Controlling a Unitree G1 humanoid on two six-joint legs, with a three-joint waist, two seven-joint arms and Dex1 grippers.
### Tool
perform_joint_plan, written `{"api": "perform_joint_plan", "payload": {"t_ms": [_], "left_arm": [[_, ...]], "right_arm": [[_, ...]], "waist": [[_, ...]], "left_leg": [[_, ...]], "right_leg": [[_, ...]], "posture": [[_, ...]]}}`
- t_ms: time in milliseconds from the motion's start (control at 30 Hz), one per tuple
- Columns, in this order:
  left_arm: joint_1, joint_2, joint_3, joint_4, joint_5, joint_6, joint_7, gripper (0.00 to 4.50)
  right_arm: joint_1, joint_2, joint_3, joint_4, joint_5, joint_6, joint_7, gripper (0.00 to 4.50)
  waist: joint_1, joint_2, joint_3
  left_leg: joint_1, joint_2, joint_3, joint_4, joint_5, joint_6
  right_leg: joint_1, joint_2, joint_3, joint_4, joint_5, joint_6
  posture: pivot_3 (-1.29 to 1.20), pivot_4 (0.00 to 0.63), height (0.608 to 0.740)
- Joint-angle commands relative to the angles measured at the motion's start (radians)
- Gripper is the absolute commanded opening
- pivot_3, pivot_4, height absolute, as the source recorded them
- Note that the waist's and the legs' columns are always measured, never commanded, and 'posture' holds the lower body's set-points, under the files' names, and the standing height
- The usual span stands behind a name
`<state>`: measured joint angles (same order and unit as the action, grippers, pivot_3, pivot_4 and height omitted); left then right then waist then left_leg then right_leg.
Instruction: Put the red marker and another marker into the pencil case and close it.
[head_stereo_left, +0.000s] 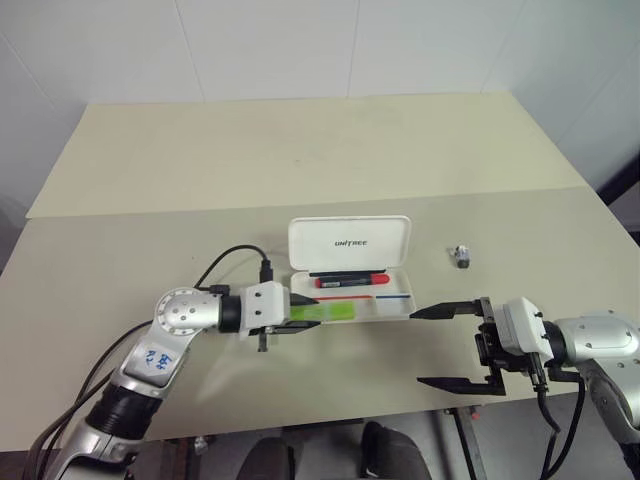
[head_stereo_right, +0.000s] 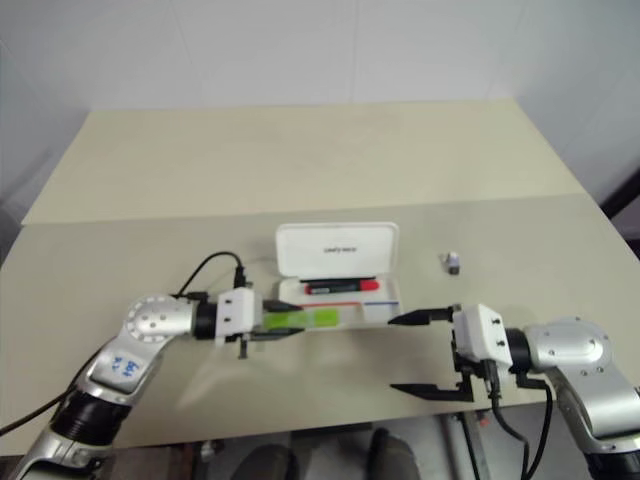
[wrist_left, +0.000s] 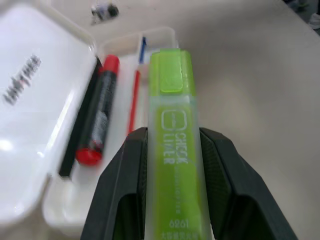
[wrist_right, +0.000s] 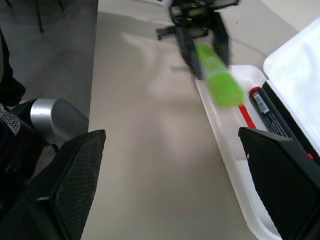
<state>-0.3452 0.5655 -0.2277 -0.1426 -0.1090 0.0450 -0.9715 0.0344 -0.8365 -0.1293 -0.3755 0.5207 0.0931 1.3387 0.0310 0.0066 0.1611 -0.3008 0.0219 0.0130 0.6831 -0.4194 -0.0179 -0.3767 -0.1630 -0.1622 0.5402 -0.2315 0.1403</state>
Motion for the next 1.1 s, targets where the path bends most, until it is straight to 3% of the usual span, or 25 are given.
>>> {"api": "perform_joint_plan", "payload": {"t_ms": [33,600,833,867,1100], "left_arm": [[-0.042,-0.023,-0.011,0.006,0.018,0.017,0.027,1.12],[-0.105,-0.092,-0.075,0.1,0.038,-0.005,0.001,1.12],[-0.11,-0.106,-0.096,0.106,0.023,0.076,-0.025,1.12],[-0.111,-0.109,-0.094,0.108,0.026,0.081,-0.019,1.91],[-0.124,-0.129,-0.093,0.109,0.033,0.083,-0.009,4.2]], "right_arm": [[0.027,-0.015,-0.052,-0.056,0.024,0.012,-0.032,4.5],[0.077,-0.008,-0.065,-0.118,0.017,0.011,-0.117,4.5],[0.079,-0.006,-0.063,-0.129,0.014,0.012,-0.144,4.5],[0.079,-0.005,-0.06,-0.13,0.013,0.012,-0.149,4.5],[0.078,0.002,-0.042,-0.14,0.006,0.01,-0.178,4.5]], "waist": [[-0.003,0.0,0.0],[-0.001,-0.001,0.0],[-0.002,-0.001,0.0],[-0.002,-0.001,0.0],[-0.001,-0.001,0.0]], "left_leg": [[0.0,0.0,0.0,0.0,0.0,0.0],[0.0,0.0,0.0,0.0,0.0,0.0],[0.0,0.0,0.0,0.0,0.0,0.0],[0.0,0.0,0.0,0.0,0.0,0.0],[0.0,0.0,0.0,0.001,0.0,0.0]], "right_leg": [[0.0,0.0,0.0,0.0,0.0,0.0],[0.0,0.0,0.0,0.0,0.0,0.0],[0.0,0.0,0.0,0.0,0.0,0.001],[0.0,0.0,0.0,0.0,0.0,0.001],[0.0,0.0,0.0,0.0,0.0,0.001]], "posture": [[0.0,0.15,0.74],[0.0,0.15,0.74],[0.0,0.15,0.74],[0.0,0.15,0.74],[0.0,0.15,0.74]]}}
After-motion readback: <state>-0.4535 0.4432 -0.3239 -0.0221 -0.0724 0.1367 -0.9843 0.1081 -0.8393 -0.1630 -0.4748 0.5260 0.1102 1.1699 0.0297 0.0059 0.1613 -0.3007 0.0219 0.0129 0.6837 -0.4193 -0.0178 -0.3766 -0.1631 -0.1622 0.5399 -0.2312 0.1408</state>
